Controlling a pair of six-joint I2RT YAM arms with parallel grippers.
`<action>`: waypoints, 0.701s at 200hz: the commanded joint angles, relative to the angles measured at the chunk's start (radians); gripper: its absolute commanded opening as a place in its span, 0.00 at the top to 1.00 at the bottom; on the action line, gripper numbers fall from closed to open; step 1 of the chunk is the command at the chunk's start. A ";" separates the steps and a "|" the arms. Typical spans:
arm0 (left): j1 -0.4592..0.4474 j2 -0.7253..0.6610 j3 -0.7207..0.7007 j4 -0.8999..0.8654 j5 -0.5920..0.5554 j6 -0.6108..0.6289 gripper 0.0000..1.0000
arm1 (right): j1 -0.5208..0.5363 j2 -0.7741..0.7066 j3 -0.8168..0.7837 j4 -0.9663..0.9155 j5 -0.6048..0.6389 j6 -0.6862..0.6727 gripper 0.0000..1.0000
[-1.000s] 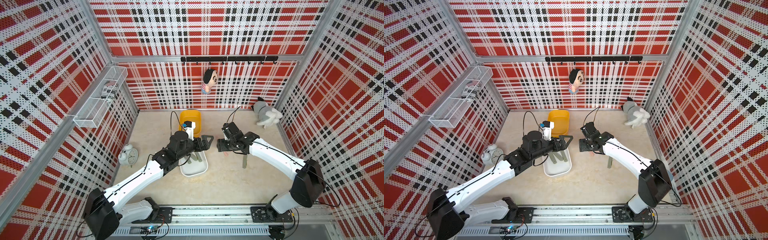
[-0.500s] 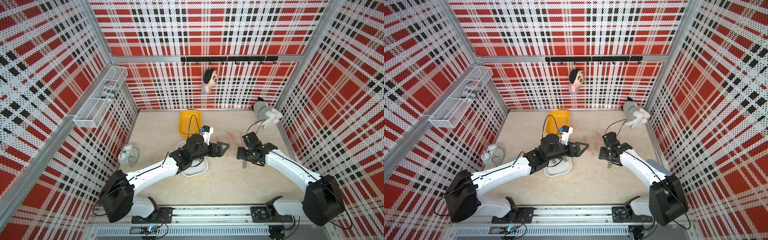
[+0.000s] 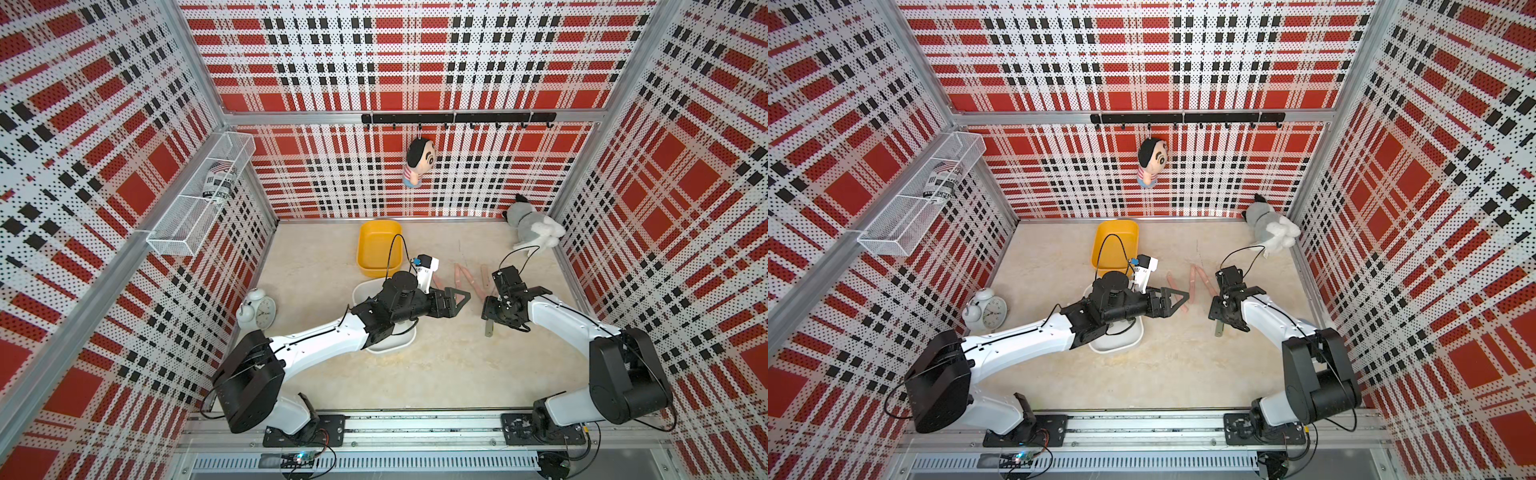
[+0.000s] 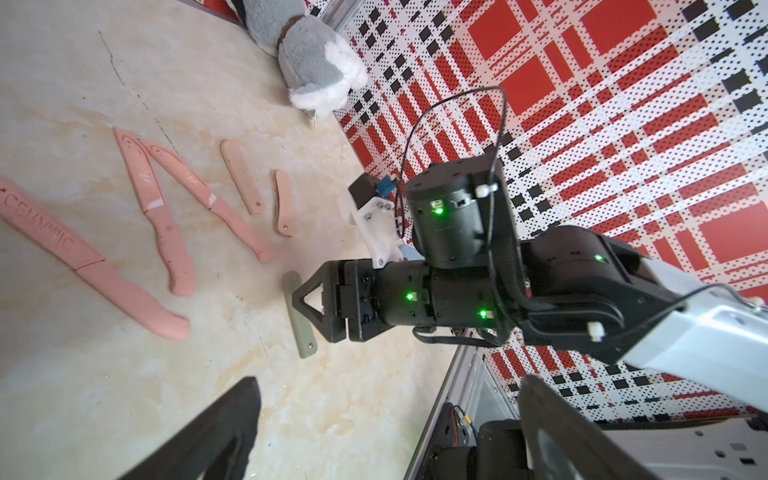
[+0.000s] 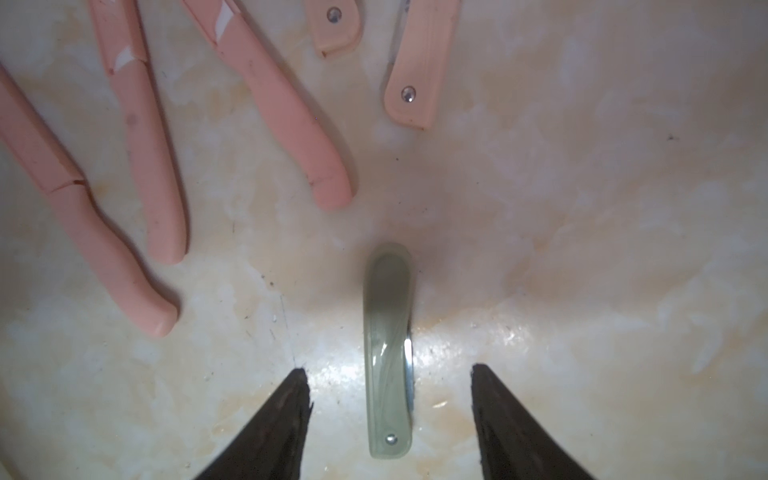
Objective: Place the fruit knives into the storage box by color
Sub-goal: Pick up the fruit knife from the center of the board.
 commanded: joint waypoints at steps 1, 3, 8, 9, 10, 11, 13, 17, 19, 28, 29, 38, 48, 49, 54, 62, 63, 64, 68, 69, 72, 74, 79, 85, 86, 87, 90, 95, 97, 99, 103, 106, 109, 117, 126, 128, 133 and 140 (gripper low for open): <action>-0.003 0.003 -0.026 0.054 -0.004 0.003 0.02 | -0.018 0.031 0.019 0.034 -0.003 -0.027 0.36; -0.004 0.003 -0.027 0.054 -0.006 0.004 0.02 | -0.019 0.034 0.019 0.035 -0.003 -0.028 0.36; -0.003 0.001 -0.028 0.053 -0.012 0.008 0.02 | -0.020 0.042 0.021 0.038 -0.006 -0.031 0.36; -0.003 0.001 -0.029 0.053 -0.014 0.009 0.02 | -0.021 0.044 0.021 0.038 -0.006 -0.031 0.36; -0.003 0.000 -0.029 0.054 -0.016 0.010 0.02 | -0.021 0.044 0.021 0.038 -0.006 -0.031 0.36; -0.003 0.000 -0.029 0.054 -0.017 0.010 0.01 | -0.022 0.046 0.022 0.039 -0.007 -0.031 0.36; -0.004 0.001 -0.029 0.052 -0.020 0.011 0.02 | -0.022 0.049 0.022 0.040 -0.008 -0.032 0.36; -0.004 -0.001 -0.030 0.047 -0.030 0.016 0.02 | -0.023 0.054 0.024 0.042 -0.010 -0.034 0.36; -0.004 -0.001 -0.028 0.042 -0.034 0.019 0.02 | -0.023 0.057 0.024 0.042 -0.012 -0.034 0.36; -0.003 -0.002 -0.026 0.017 -0.056 0.028 0.02 | -0.025 0.069 0.028 0.047 -0.015 -0.035 0.36; -0.004 -0.003 -0.026 0.015 -0.058 0.029 0.02 | -0.026 0.070 0.027 0.047 -0.015 -0.035 0.36; -0.004 -0.007 -0.026 -0.010 -0.084 0.039 0.02 | -0.026 0.081 0.033 0.049 -0.017 -0.038 0.37; -0.003 -0.010 -0.025 -0.038 -0.112 0.050 0.02 | -0.026 0.093 0.037 0.050 -0.019 -0.041 0.37; -0.003 -0.011 -0.025 -0.041 -0.113 0.051 0.02 | -0.026 0.095 0.037 0.050 -0.019 -0.041 0.37; -0.003 -0.013 -0.024 -0.056 -0.127 0.056 0.02 | -0.026 0.101 0.040 0.053 -0.018 -0.043 0.38; -0.001 -0.016 -0.021 -0.083 -0.150 0.064 0.02 | -0.026 0.109 0.043 0.052 -0.020 -0.044 0.38; -0.002 -0.016 -0.021 -0.086 -0.153 0.065 0.02 | -0.026 0.110 0.043 0.052 -0.021 -0.044 0.38; -0.002 -0.016 -0.019 -0.090 -0.156 0.066 0.02 | -0.026 0.111 0.043 0.052 -0.021 -0.044 0.38; -0.002 -0.017 -0.017 -0.104 -0.169 0.071 0.01 | -0.026 0.116 0.046 0.053 -0.024 -0.044 0.39; -0.002 -0.018 -0.016 -0.109 -0.172 0.072 0.02 | -0.026 0.116 0.047 0.053 -0.023 -0.045 0.39; -0.001 -0.020 -0.015 -0.118 -0.182 0.076 0.02 | -0.026 0.120 0.046 0.055 -0.025 -0.046 0.39; -0.001 -0.020 -0.015 -0.125 -0.188 0.078 0.02 | -0.026 0.121 0.048 0.055 -0.025 -0.045 0.39; -0.002 -0.020 -0.013 -0.144 -0.203 0.081 0.02 | -0.026 0.128 0.050 0.056 -0.025 -0.046 0.39; -0.001 -0.023 -0.010 -0.164 -0.221 0.089 0.02 | -0.026 0.133 0.052 0.055 -0.025 -0.044 0.40; -0.002 -0.023 -0.010 -0.168 -0.223 0.091 0.01 | -0.026 0.135 0.054 0.056 -0.026 -0.044 0.40; -0.002 -0.023 -0.009 -0.171 -0.226 0.091 0.02 | -0.026 0.136 0.054 0.054 -0.026 -0.044 0.40; -0.002 -0.025 -0.008 -0.181 -0.233 0.094 0.02 | -0.026 0.140 0.056 0.054 -0.026 -0.044 0.40; -0.003 -0.028 -0.009 -0.193 -0.241 0.099 0.02 | -0.026 0.145 0.060 0.052 -0.026 -0.045 0.41; -0.003 -0.030 -0.009 -0.196 -0.244 0.101 0.02 | -0.026 0.147 0.062 0.050 -0.027 -0.044 0.41; -0.003 -0.031 -0.009 -0.199 -0.247 0.102 0.02 | -0.026 0.149 0.063 0.050 -0.028 -0.045 0.41; -0.001 -0.035 -0.011 -0.202 -0.249 0.105 0.02 | -0.026 0.153 0.064 0.049 -0.026 -0.045 0.42; 0.000 -0.038 -0.013 -0.204 -0.249 0.106 0.02 | -0.026 0.155 0.066 0.049 -0.028 -0.060 0.42; 0.000 -0.040 -0.015 -0.203 -0.250 0.106 0.02 | -0.026 0.158 0.067 0.047 -0.028 -0.074 0.43; 0.003 -0.050 -0.024 -0.201 -0.248 0.106 0.02 | -0.026 0.163 0.069 0.046 -0.028 -0.078 0.44; 0.007 -0.057 -0.033 -0.197 -0.244 0.106 0.02 | -0.026 0.166 0.069 0.047 -0.031 -0.079 0.46; 0.008 -0.058 -0.034 -0.197 -0.244 0.106 0.02 | -0.026 0.168 0.070 0.048 -0.033 -0.079 0.46; 0.010 -0.061 -0.039 -0.194 -0.241 0.106 0.02 | -0.026 0.169 0.068 0.049 -0.037 -0.079 0.47; 0.013 -0.064 -0.045 -0.190 -0.238 0.103 0.02 | -0.026 0.171 0.066 0.052 -0.041 -0.079 0.48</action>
